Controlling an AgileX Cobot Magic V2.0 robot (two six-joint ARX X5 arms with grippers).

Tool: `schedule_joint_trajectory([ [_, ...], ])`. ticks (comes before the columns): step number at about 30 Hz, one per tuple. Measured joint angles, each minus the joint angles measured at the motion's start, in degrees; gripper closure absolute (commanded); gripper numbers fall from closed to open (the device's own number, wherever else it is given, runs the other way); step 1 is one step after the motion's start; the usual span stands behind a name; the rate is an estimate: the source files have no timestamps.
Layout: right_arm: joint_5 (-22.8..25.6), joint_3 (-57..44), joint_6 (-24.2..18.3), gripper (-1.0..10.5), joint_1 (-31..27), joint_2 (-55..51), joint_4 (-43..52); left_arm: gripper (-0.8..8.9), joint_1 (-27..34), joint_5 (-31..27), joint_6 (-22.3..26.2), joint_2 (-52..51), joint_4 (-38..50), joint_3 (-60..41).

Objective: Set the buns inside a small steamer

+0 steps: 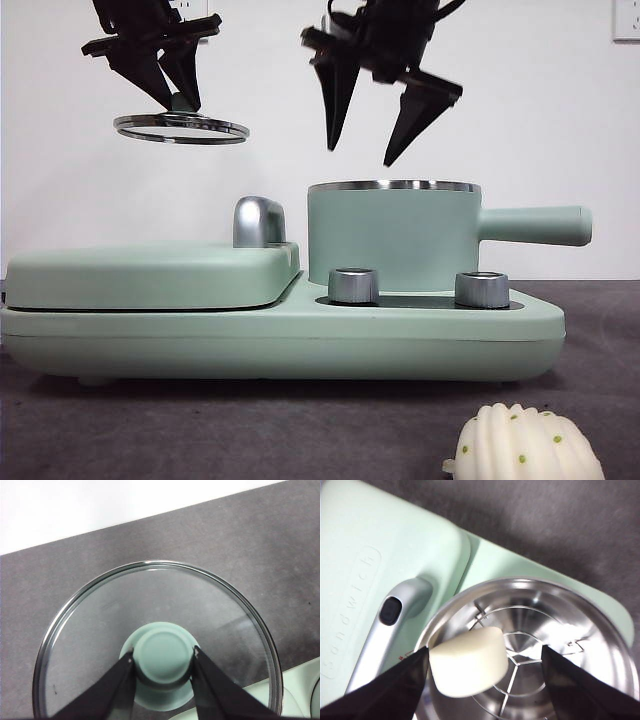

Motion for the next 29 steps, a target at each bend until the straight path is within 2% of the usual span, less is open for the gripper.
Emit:
schedule_joint_trajectory([
  [9, 0.79, -0.22, -0.02, 5.9, -0.02, -2.38, -0.02, 7.57, 0.0, 0.0, -0.02, 0.0, -0.07, 0.0],
  [13, 0.17, -3.52, -0.04, 5.9, 0.2, -10.01, -0.04, 7.57, 0.0, 0.0, -0.02, 0.0, -0.11, 0.0],
  [16, 0.22, -10.14, -0.04, 5.9, 0.9, -19.67, -0.04, 7.57, 0.0, 0.0, -0.04, 0.0, -0.11, 0.0],
  [21, 0.28, -27.26, 0.52, 5.9, 4.04, -35.78, -0.04, 7.57, -0.07, 0.02, -0.04, 0.0, -0.13, 0.0],
  [25, 0.37, -40.0, 2.86, 5.9, 7.87, -44.39, -0.04, 7.57, -0.48, 0.0, -0.04, 0.0, -0.13, 0.0],
  [29, 4.79, -50.05, 6.51, 5.8, 12.85, -49.22, -0.04, 7.57, -0.92, 0.0, -0.04, 0.0, -0.13, 0.0],
])
